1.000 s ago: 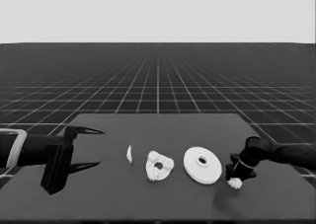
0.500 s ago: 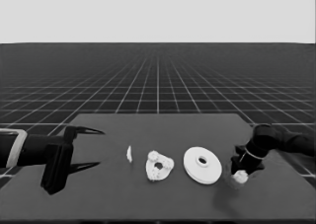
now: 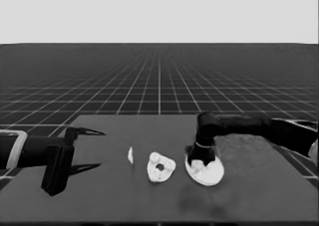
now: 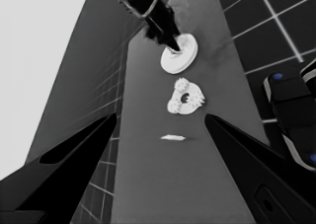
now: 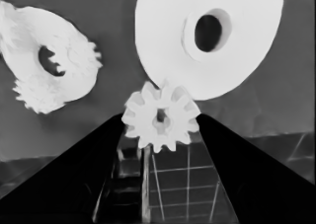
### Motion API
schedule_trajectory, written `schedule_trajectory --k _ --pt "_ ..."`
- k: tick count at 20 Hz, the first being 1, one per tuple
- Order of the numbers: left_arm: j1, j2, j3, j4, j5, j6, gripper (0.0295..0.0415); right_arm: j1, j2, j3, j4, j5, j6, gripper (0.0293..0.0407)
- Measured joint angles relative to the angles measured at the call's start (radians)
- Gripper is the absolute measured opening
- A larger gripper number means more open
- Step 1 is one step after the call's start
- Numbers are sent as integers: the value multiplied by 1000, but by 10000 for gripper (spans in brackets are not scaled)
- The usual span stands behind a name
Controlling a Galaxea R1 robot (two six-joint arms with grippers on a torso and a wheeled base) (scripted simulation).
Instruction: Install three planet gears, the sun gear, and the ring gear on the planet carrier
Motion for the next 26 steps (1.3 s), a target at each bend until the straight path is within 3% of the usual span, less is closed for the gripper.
schedule_trajectory --k 2,5,8,10,12,26 --pt "0 0 0 0 0 0 385 5 341 -303 16 12 -37 310" --pt "0 0 0 0 0 0 385 5 475 -507 23 27 -123 310" --pt "0 0 0 0 0 0 385 4 502 -557 25 31 -147 310" --pt "0 0 0 0 0 0 385 -78 516 -604 -54 52 -176 310" --pt "0 0 0 0 0 0 385 -107 522 -627 -80 62 -190 310" --pt "0 0 0 0 0 0 385 -127 526 -640 -93 67 -128 309"
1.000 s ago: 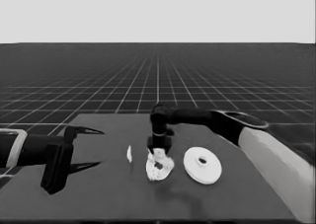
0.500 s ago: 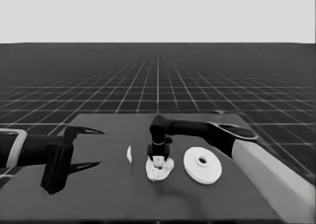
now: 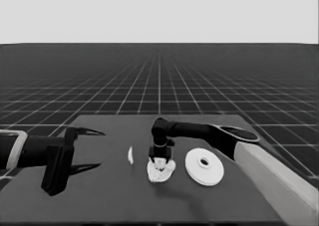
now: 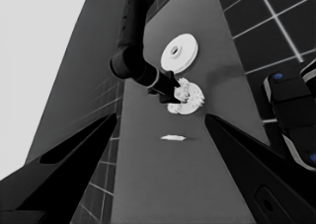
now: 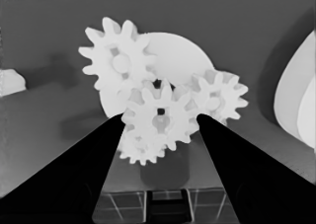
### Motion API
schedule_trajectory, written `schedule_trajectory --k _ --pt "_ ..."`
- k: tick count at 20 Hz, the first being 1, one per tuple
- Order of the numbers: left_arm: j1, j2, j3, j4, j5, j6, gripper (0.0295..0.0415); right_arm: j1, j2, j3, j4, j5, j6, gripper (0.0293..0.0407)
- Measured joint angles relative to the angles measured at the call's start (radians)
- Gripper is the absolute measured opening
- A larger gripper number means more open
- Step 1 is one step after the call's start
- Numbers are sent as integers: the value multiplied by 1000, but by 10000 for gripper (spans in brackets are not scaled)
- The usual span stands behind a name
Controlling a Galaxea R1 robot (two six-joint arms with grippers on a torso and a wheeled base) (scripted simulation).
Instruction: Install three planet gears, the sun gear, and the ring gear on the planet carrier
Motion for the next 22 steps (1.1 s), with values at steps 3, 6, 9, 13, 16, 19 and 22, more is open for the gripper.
schedule_trajectory --k 3,6,9,13,16,19,22 --pt "0 0 0 0 0 0 385 0 0 0 0 0 31 309" --pt "0 0 0 0 0 0 385 0 0 0 0 0 63 309" --pt "0 0 0 0 0 0 385 0 0 0 0 0 94 309" --pt "0 0 0 0 0 0 385 -1 0 0 0 -1 136 309" --pt "0 0 0 0 0 0 385 -1 -1 0 0 -1 167 309" --pt "0 0 0 0 0 0 385 -1 0 0 0 -1 199 309" --pt "0 0 0 0 0 0 385 -2 0 0 0 0 230 309"
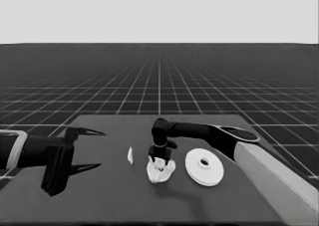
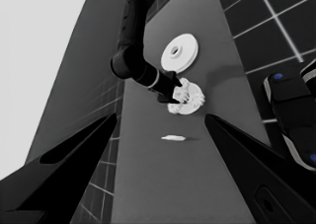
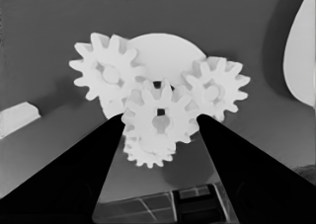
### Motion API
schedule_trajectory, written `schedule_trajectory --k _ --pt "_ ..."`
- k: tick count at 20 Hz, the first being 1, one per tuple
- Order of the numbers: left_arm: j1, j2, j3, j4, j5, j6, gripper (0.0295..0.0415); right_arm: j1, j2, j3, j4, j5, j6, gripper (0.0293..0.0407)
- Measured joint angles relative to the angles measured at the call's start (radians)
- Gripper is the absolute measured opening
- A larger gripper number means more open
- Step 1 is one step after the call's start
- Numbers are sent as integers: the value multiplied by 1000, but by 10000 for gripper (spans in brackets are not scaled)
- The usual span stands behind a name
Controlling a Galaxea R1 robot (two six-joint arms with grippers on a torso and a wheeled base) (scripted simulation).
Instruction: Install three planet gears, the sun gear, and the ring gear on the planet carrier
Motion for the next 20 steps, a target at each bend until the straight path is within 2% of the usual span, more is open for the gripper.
schedule_trajectory --k 20 --pt "0 0 0 0 0 0 385 -2 0 0 0 0 209 309"
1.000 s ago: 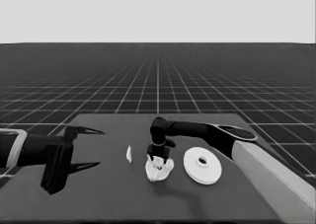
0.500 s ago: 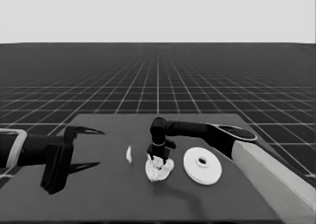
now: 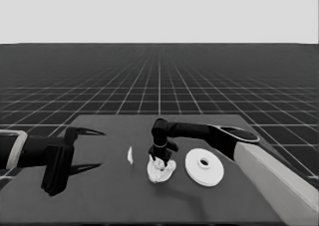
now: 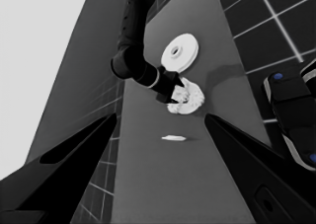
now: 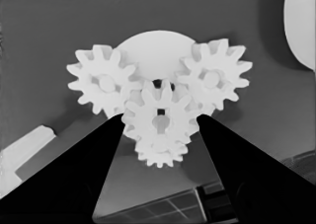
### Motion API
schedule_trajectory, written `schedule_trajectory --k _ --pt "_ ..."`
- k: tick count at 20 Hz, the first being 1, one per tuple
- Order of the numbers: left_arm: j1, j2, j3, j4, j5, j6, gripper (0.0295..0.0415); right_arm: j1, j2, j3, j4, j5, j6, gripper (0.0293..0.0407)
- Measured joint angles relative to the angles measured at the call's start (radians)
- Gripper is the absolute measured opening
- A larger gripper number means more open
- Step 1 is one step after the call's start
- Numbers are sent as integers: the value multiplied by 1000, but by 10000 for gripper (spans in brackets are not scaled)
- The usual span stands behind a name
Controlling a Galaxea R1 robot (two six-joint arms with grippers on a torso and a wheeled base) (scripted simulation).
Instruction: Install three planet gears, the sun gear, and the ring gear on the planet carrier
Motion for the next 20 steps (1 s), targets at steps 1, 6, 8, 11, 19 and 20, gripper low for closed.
schedule_trajectory --k 1,6,8,11,19,20 --pt "0 0 0 0 0 0 385 0 0 0 0 0 10 309" --pt "0 0 0 0 0 0 385 0 0 0 0 0 63 309" --pt "0 0 0 0 0 0 385 0 0 0 0 0 84 309" --pt "0 0 0 0 0 0 385 0 0 0 0 0 115 309" --pt "0 0 0 0 0 0 385 -4 -2 -1 0 0 199 309" --pt "0 0 0 0 0 0 385 -4 -2 -1 0 0 209 309"
